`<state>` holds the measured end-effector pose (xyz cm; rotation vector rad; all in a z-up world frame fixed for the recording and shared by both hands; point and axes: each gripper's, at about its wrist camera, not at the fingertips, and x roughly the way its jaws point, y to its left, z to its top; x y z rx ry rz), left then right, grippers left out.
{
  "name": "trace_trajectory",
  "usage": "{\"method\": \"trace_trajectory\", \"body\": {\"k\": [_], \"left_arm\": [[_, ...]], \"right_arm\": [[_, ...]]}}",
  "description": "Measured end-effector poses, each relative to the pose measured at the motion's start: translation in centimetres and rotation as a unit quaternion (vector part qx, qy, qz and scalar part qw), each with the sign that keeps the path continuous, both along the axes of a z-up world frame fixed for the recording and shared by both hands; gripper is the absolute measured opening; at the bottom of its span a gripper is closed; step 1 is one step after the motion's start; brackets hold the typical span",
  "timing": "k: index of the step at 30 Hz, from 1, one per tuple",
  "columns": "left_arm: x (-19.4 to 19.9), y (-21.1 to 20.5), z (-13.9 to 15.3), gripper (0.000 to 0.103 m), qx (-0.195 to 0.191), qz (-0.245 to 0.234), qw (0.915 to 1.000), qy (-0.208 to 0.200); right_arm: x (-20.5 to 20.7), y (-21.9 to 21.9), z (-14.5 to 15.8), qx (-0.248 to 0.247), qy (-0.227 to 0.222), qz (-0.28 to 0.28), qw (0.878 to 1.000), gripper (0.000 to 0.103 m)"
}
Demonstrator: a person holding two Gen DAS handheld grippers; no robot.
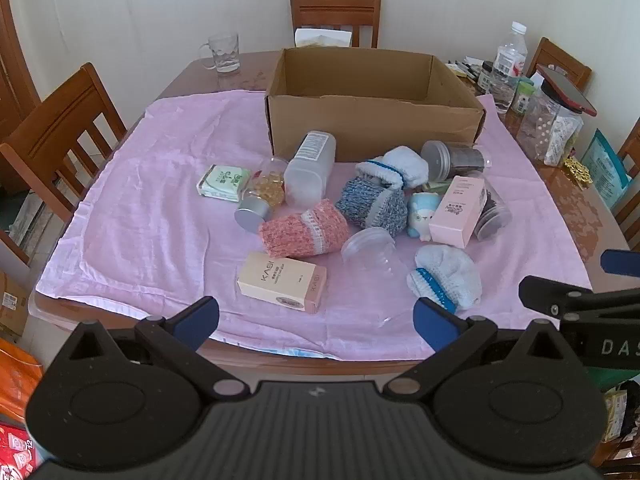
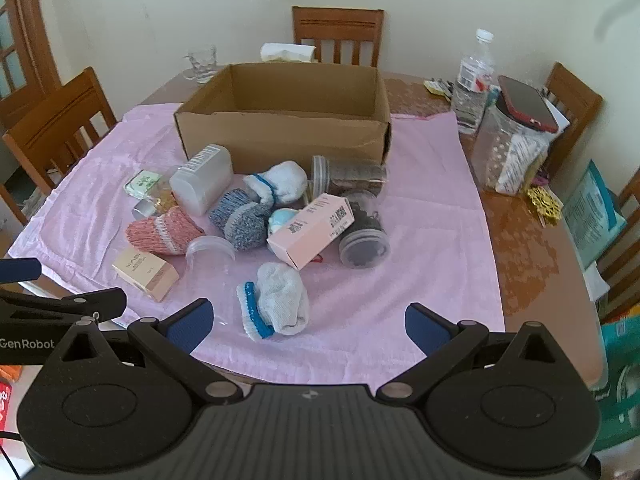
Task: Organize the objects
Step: 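Move both tools toward the items on the pink cloth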
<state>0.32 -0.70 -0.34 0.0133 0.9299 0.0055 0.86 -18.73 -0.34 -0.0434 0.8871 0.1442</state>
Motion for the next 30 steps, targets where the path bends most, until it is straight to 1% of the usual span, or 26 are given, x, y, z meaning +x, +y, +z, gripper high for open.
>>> {"method": "trace_trajectory", "body": {"k": [12, 17, 24, 27, 30], "left_arm": [[0.9, 0.1, -0.3, 0.103, 0.005, -0.016, 0.9999, -0.003], [1.3, 0.3, -0.7, 0.103, 0.004, -0.023, 0.9997, -0.011], [2.1, 1.1, -2.3, 0.103, 0.012, -0.030, 0.9994, -0.009], [2.4, 1.3, -3.1, 0.103, 0.016, -0.031, 0.9994, -0.008], [2.7, 1.6, -3.7, 0.103, 0.011, -0.030, 0.9994, -0.009]], "right_arm": [[0.7, 0.0, -0.3, -0.009, -0.007, 0.016, 1.000, 0.103], [1.1, 0.2, -0.7, -0.010, -0.018, 0.026, 0.999, 0.103], [1.5, 0.2, -2.2, -0.005, -0.028, 0.048, 0.998, 0.103], [1.7, 0.4, -3.0, -0.012, -0.026, 0.056, 0.998, 0.103], [1.9, 0.5, -3.6, -0.015, -0.025, 0.060, 0.998, 0.103]]}}
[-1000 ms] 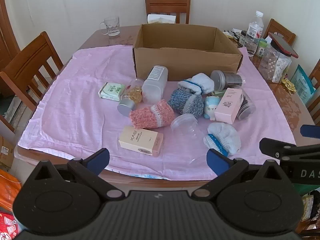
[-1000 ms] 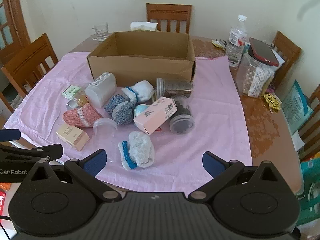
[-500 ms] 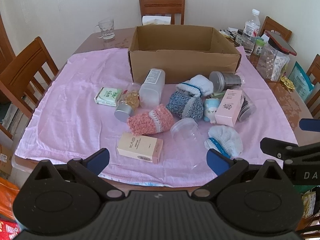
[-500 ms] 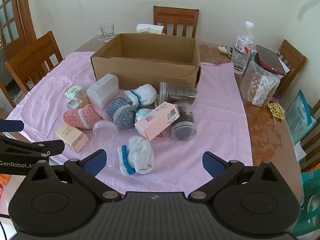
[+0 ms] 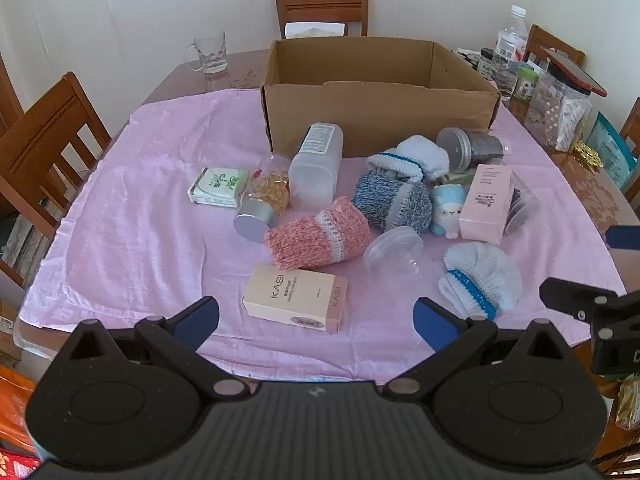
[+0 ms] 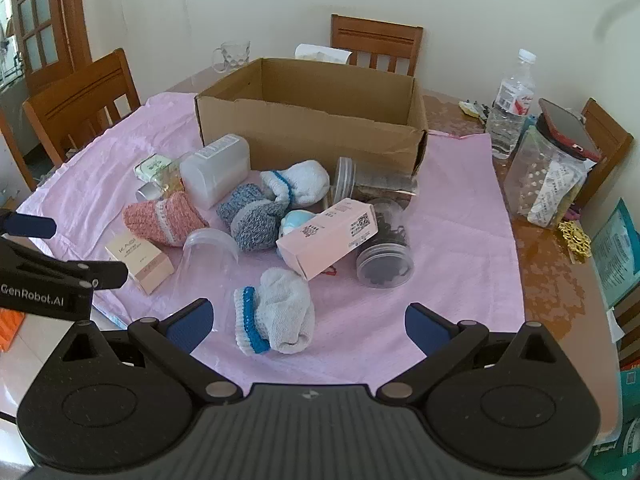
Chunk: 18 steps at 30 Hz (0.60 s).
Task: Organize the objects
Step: 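Move both tools toward the items on the pink cloth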
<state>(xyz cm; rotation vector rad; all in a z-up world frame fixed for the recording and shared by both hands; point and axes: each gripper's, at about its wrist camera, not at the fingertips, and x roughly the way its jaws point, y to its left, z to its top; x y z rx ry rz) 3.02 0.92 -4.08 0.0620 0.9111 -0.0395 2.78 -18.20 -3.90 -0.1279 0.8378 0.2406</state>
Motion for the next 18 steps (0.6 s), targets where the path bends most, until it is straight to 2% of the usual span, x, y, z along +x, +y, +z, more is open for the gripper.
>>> {"method": "trace_trajectory", "body": {"k": [11, 18], "left_arm": [[1.6, 0.8, -2.5, 0.103, 0.004, -0.006, 0.9998, 0.018], [2.9, 1.6, -3.0, 0.103, -0.007, -0.020, 0.9995, 0.025]], "right_arm": [[1.2, 0.5, -0.8, -0.004, 0.000, 0.003, 1.000, 0.103], [2.9, 1.1, -1.3, -0.013, 0.007, 0.001, 1.000, 0.103]]}}
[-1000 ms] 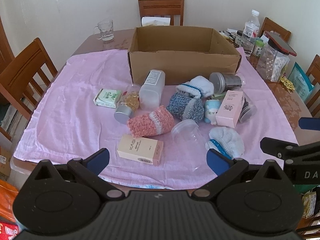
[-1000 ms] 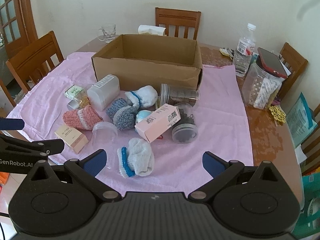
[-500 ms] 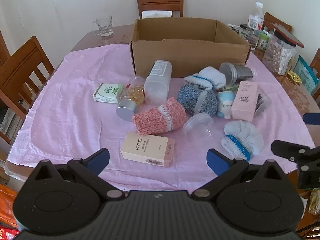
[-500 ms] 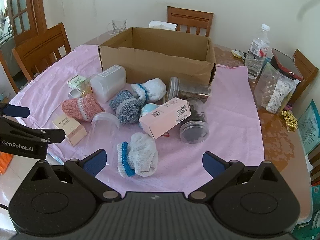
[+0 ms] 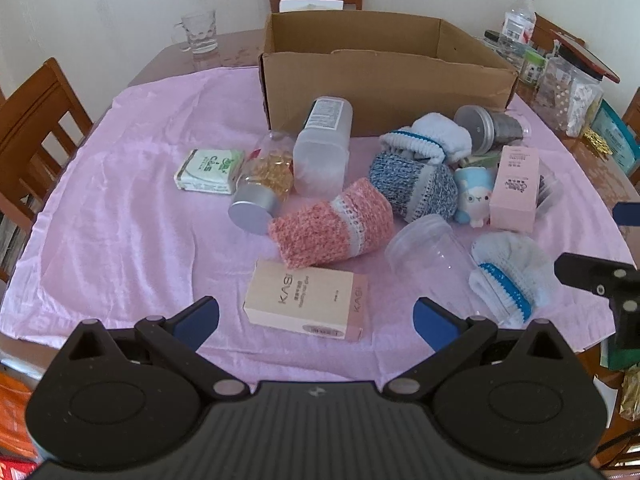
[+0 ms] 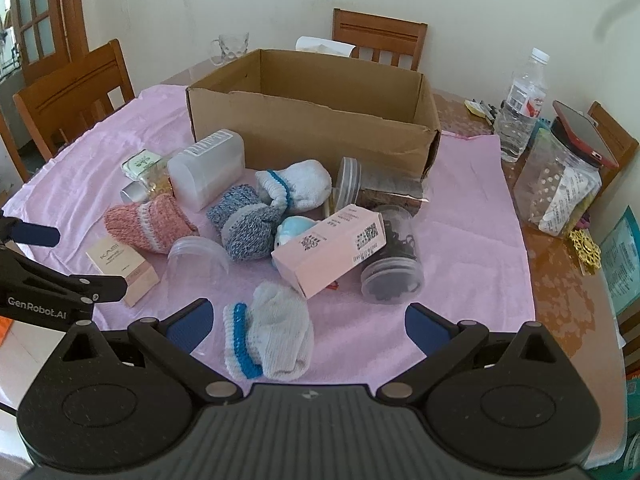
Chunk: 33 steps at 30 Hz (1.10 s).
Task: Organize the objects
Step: 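Move both tools toward the items on the pink cloth, then grasp the pink box with the right tool while the left tool grasps the pink knit sock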
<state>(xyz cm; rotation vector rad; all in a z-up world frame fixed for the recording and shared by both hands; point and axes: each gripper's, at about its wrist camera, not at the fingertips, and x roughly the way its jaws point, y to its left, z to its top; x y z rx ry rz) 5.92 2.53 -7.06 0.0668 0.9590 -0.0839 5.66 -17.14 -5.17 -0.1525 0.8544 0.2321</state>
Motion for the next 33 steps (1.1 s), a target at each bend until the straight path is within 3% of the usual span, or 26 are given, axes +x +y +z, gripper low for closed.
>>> {"method": "trace_trajectory", "body": {"k": [9, 15, 22, 28, 33], "left_arm": [[2.4, 1.1, -0.3, 0.103, -0.008, -0.022, 0.9997, 0.007], [3.4, 1.3, -0.2, 0.103, -0.036, -0.033, 0.9984, 0.028], [4.5, 0.6, 0.0, 0.103, -0.052, -0.009, 0.9979, 0.037], [4.9, -0.3, 0.1, 0.102, -0.052, 0.051, 0.9965, 0.042], [5.6, -0.9, -0.2, 0.102, -0.060, 0.092, 0.9927, 0.050]], "right_arm": [[2.2, 0.3, -0.2, -0.024, 0.011, -0.009, 1.000, 0.103], [3.3, 0.4, -0.1, -0.033, 0.016, 0.005, 0.999, 0.103], [5.7, -0.1, -0.3, -0.052, 0.016, 0.077, 0.996, 0.103], [7.6, -0.5, -1.3, -0.072, 0.018, 0.168, 0.983, 0.103], [9.0, -0.6, -2.0, -0.069, 0.024, 0.214, 0.974, 0.103]]}}
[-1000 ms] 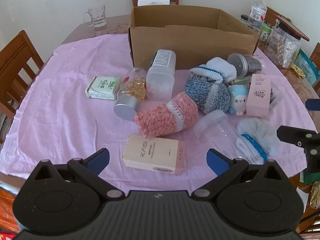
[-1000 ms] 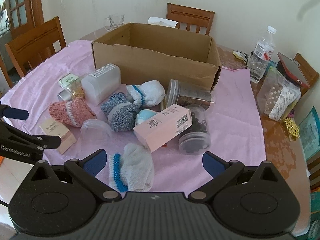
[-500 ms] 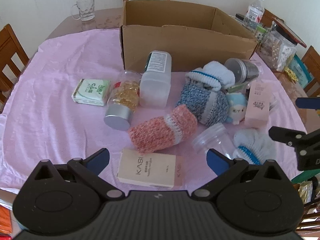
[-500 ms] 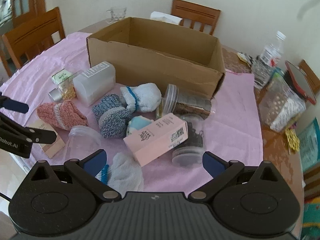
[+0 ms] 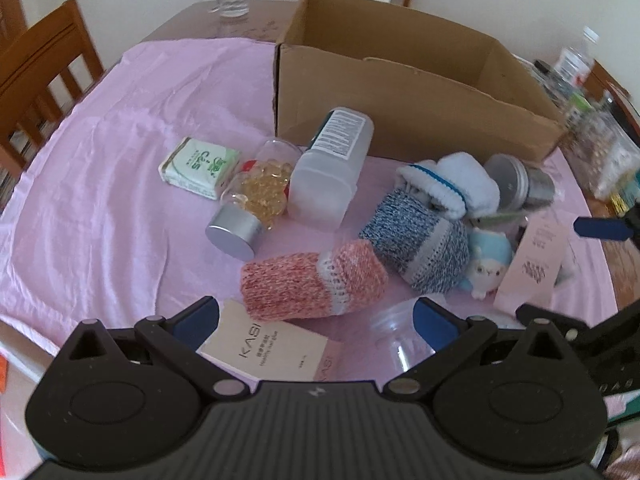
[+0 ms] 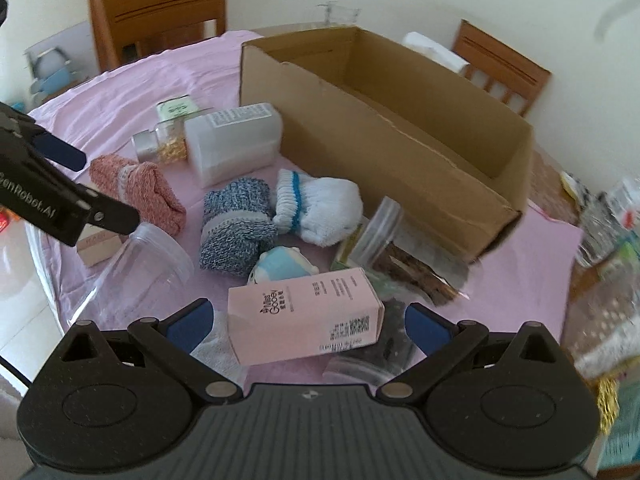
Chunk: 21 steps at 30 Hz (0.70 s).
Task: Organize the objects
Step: 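Grasp the pink box with the right tool while the left tool grasps the pink knit sock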
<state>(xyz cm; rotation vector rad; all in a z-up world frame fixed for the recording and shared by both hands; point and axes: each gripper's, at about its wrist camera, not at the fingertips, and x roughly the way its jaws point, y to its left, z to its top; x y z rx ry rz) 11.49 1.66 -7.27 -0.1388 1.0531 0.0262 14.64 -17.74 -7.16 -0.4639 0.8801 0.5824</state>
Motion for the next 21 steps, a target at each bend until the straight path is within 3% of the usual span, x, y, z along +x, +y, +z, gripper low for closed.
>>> {"method": "trace_trajectory", "body": {"k": [8, 12, 16, 21], "left_arm": [[1.6, 0.0, -0.8, 0.102, -0.015, 0.055, 0.9983, 0.015], [2.1, -0.1, -1.1, 0.102, -0.010, 0.060, 0.9980, 0.015], [2.4, -0.1, -1.3, 0.099, -0.016, 0.060, 0.9979, 0.017], [2.6, 0.0, -1.5, 0.086, -0.012, 0.054, 0.9983, 0.017]], "right_arm": [[0.7, 0.3, -1.2, 0.000, 0.017, 0.046, 0.999, 0.103], [0.7, 0.4, -1.5, -0.001, 0.016, 0.062, 0.998, 0.103], [0.6, 0.6, -1.5, -0.004, 0.016, 0.072, 0.997, 0.101], [0.7, 0.7, -1.5, -0.009, 0.016, 0.073, 0.997, 0.092]]}}
